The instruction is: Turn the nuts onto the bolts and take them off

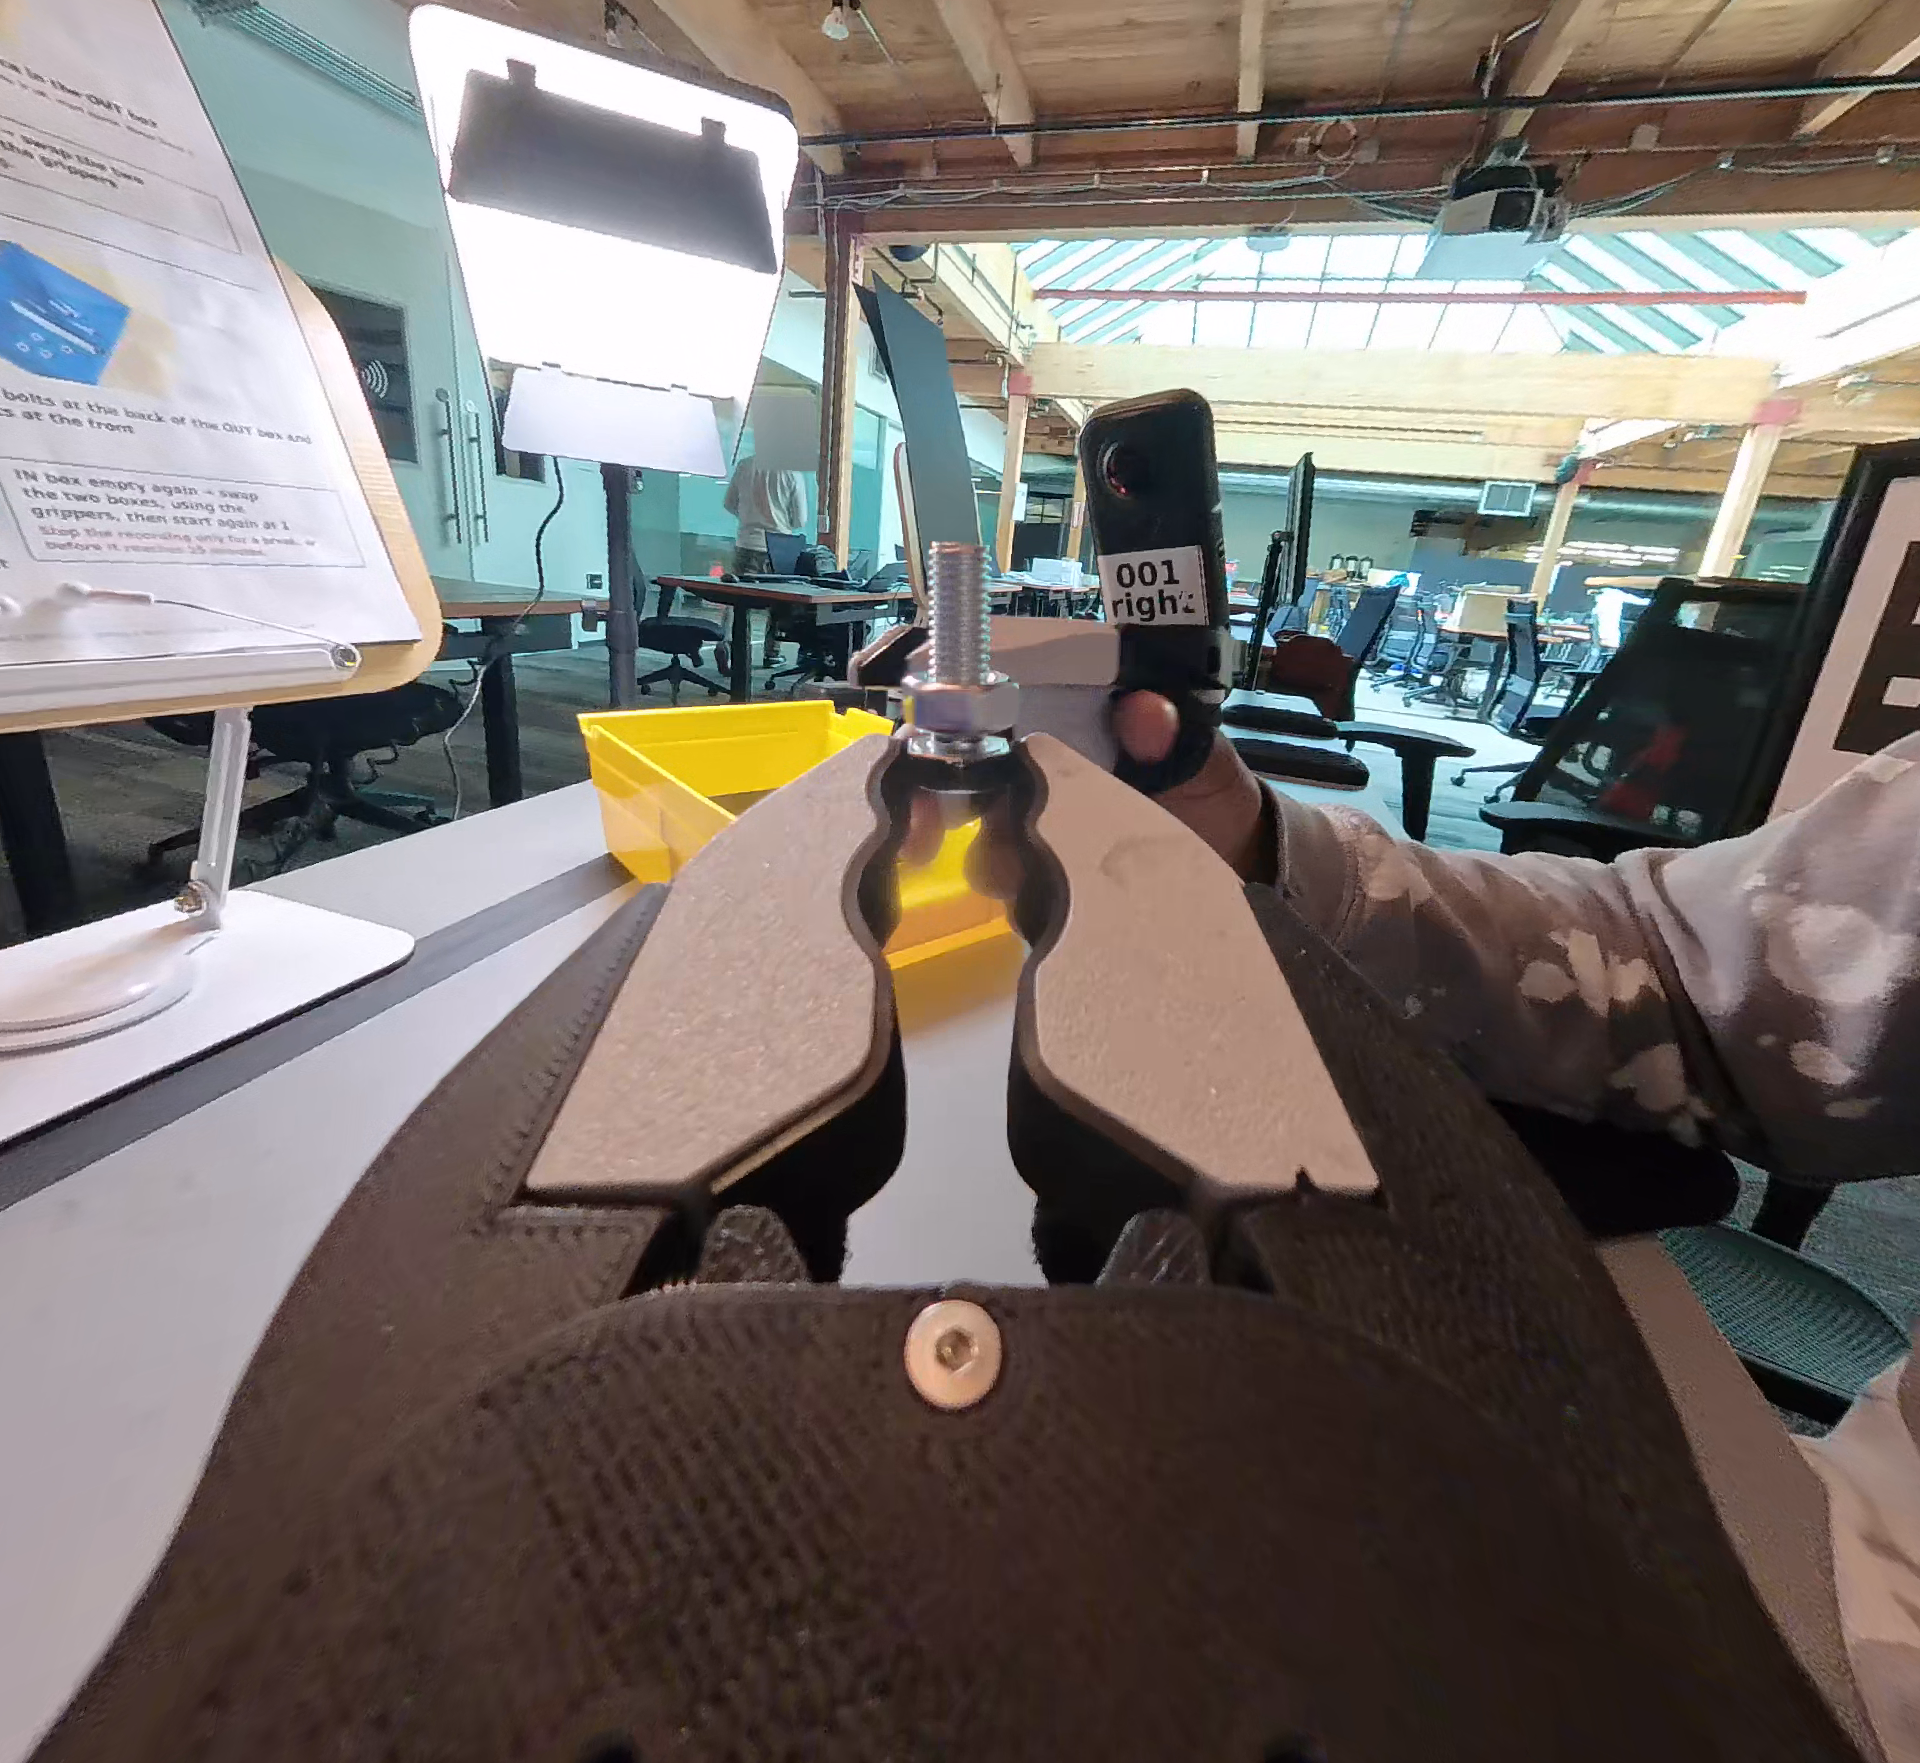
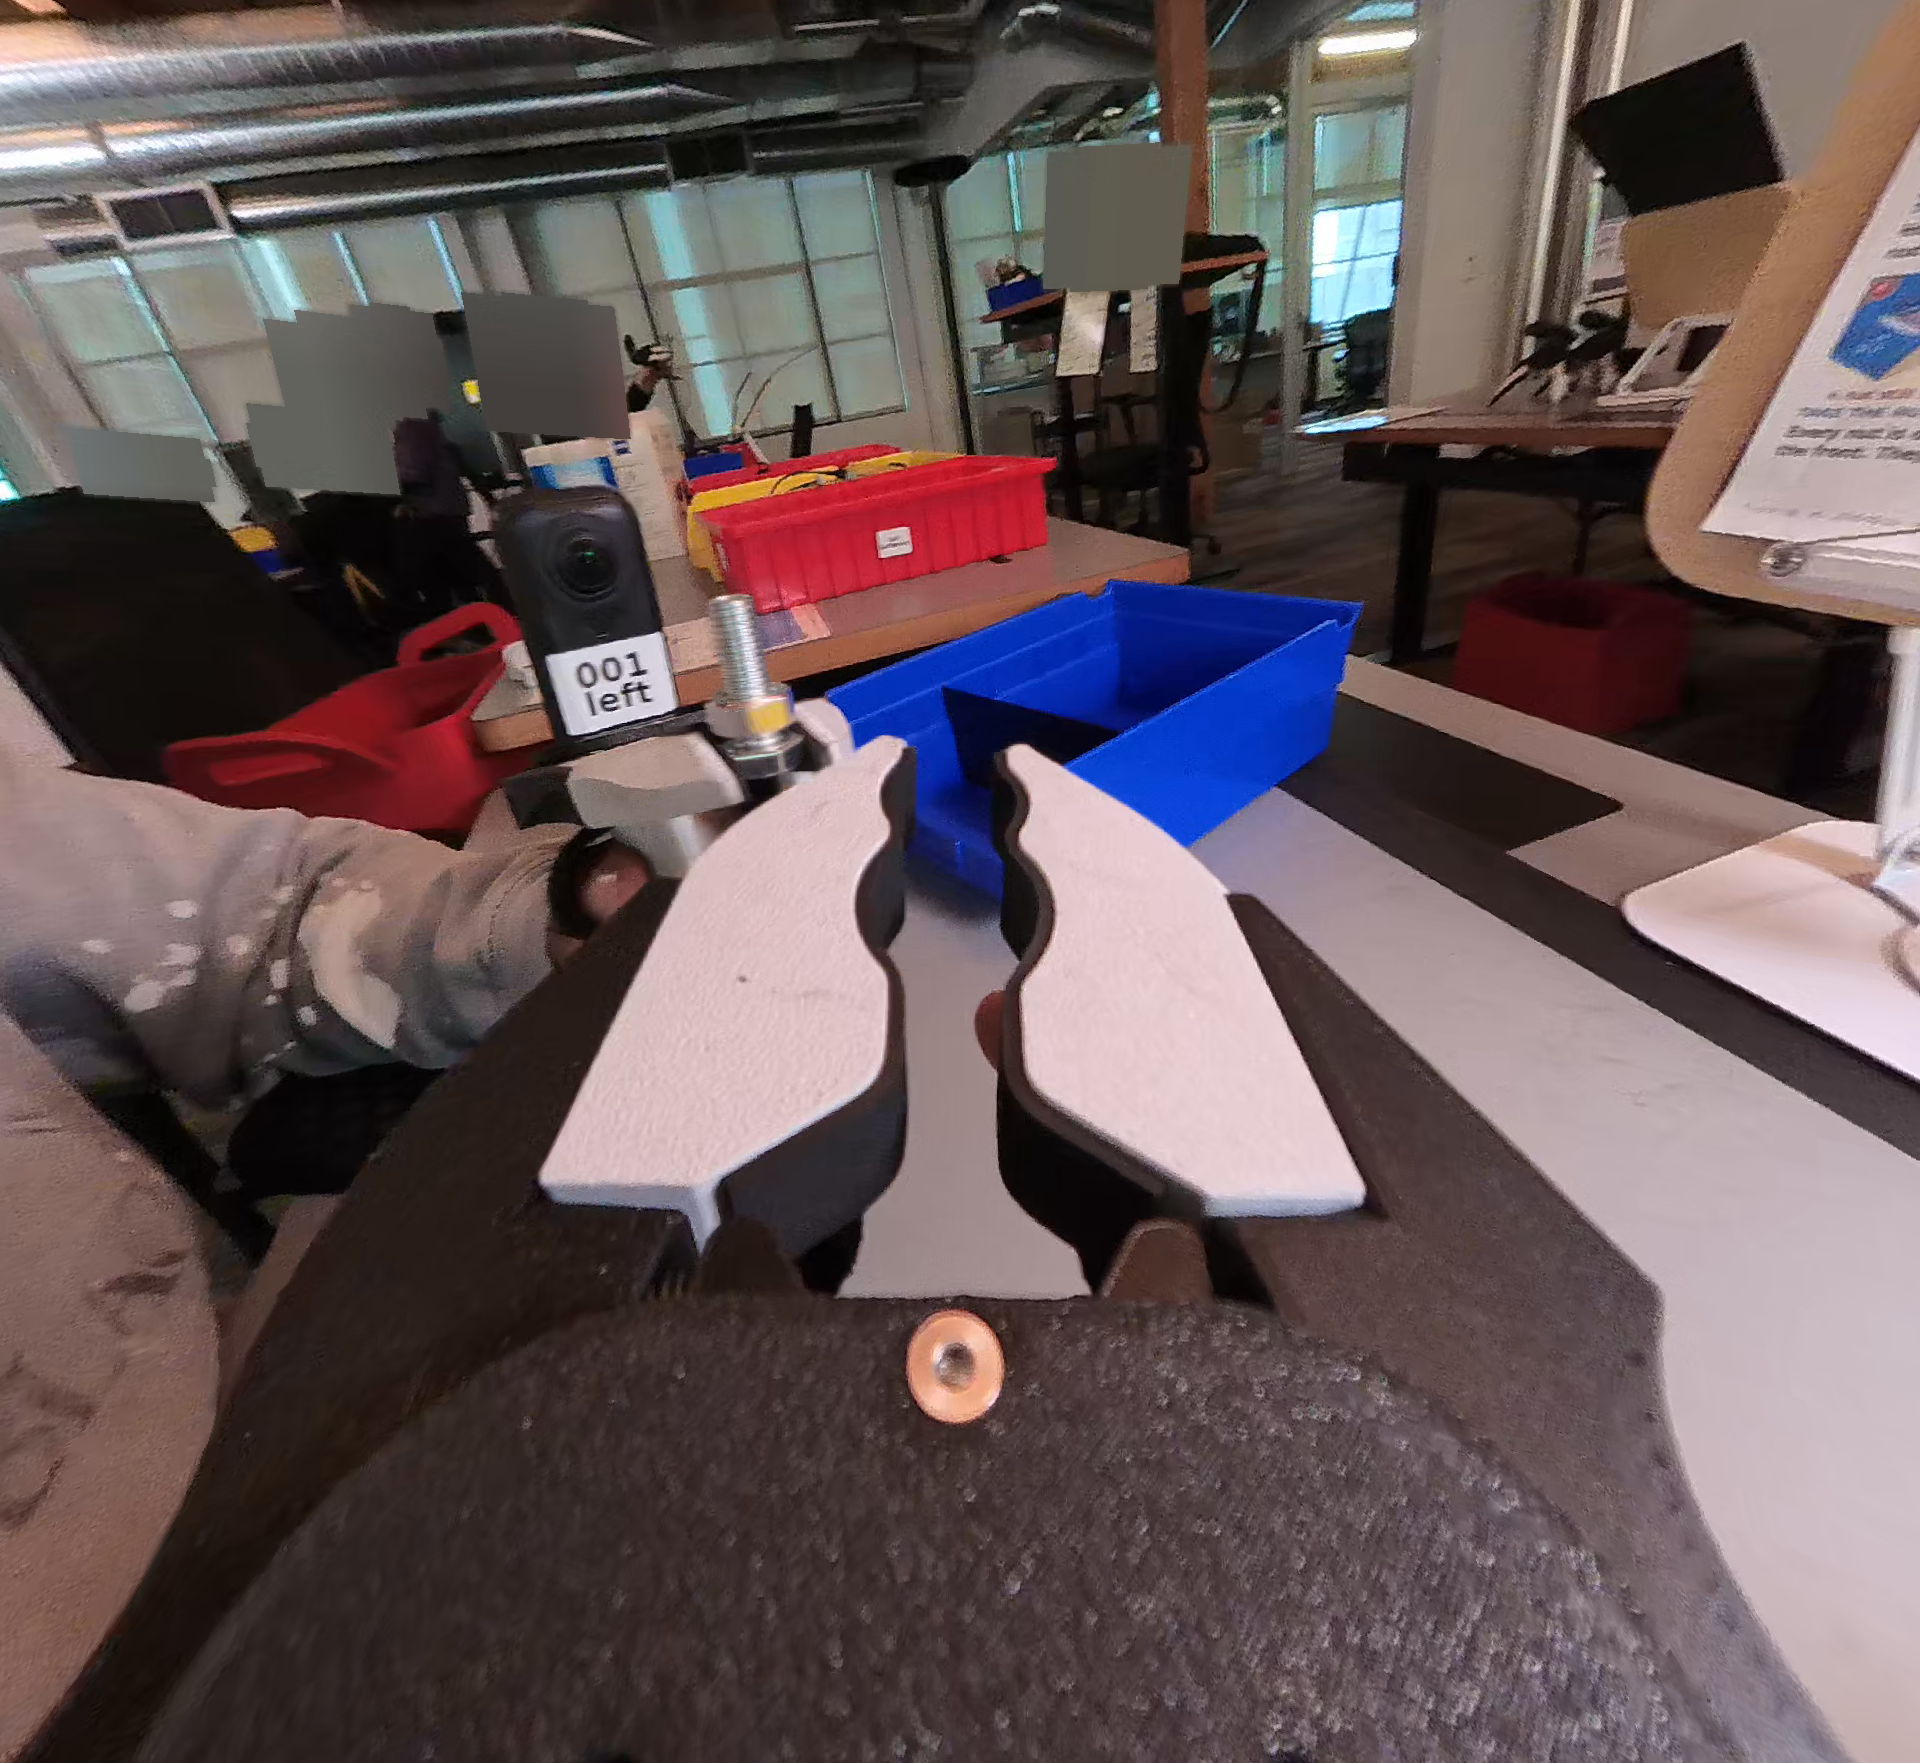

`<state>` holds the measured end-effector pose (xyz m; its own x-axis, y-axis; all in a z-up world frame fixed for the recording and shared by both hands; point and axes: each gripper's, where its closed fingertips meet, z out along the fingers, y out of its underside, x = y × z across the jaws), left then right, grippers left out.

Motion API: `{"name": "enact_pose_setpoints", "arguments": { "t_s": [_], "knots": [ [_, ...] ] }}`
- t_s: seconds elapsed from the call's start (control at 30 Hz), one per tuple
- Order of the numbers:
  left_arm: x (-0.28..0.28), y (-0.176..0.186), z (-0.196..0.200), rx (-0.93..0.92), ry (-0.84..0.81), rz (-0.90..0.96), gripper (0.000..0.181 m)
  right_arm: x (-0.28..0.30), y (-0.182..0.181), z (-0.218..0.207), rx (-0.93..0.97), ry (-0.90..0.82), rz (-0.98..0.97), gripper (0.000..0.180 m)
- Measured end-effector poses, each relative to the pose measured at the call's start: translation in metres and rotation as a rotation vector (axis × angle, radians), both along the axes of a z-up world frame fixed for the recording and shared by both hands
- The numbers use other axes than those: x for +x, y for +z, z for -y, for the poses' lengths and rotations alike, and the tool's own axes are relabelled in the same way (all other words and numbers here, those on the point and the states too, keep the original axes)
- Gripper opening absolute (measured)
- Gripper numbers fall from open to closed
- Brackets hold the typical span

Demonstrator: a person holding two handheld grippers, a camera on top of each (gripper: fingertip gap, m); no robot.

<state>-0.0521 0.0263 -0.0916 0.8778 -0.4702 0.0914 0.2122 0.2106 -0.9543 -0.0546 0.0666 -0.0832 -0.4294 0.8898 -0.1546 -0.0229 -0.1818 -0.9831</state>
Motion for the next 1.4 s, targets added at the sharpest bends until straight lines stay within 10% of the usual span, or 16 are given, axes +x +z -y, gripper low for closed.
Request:
{"name": "enact_pose_setpoints", "arguments": {
  "t_s": [0.27, 0.4, 0.63, 0.8, 1.03, 1.17, 1.4],
  "knots": [
    [0.008, -0.011, -0.005, -0.038, -0.005, -0.032, 0.019, -0.006, -0.008, 0.043, 0.057, 0.120, 0.035, 0.032],
    [0.001, -0.003, -0.001, -0.017, -0.023, -0.009, 0.019, -0.006, -0.006, 0.009, 0.048, -0.011, 0.020, 0.006],
    [0.006, -0.012, -0.006, -0.042, -0.012, -0.044, 0.019, -0.006, -0.007, 0.048, 0.061, 0.118, 0.043, 0.036],
    [-0.002, -0.004, -0.001, -0.013, -0.018, -0.016, 0.018, -0.009, -0.007, 0.018, 0.023, 0.015, 0.040, 0.009],
    [0.003, -0.009, -0.004, -0.027, -0.009, -0.048, 0.019, -0.007, -0.004, 0.046, 0.021, 0.112, 0.038, 0.034],
    [0.000, -0.001, 0.001, 0.008, -0.025, -0.020, 0.018, -0.011, -0.002, 0.023, 0.005, 0.004, 0.039, 0.006],
    [0.001, -0.005, -0.002, -0.008, -0.015, -0.024, 0.019, -0.005, 0.003, 0.042, 0.014, 0.089, 0.021, 0.033]
  ]
}}
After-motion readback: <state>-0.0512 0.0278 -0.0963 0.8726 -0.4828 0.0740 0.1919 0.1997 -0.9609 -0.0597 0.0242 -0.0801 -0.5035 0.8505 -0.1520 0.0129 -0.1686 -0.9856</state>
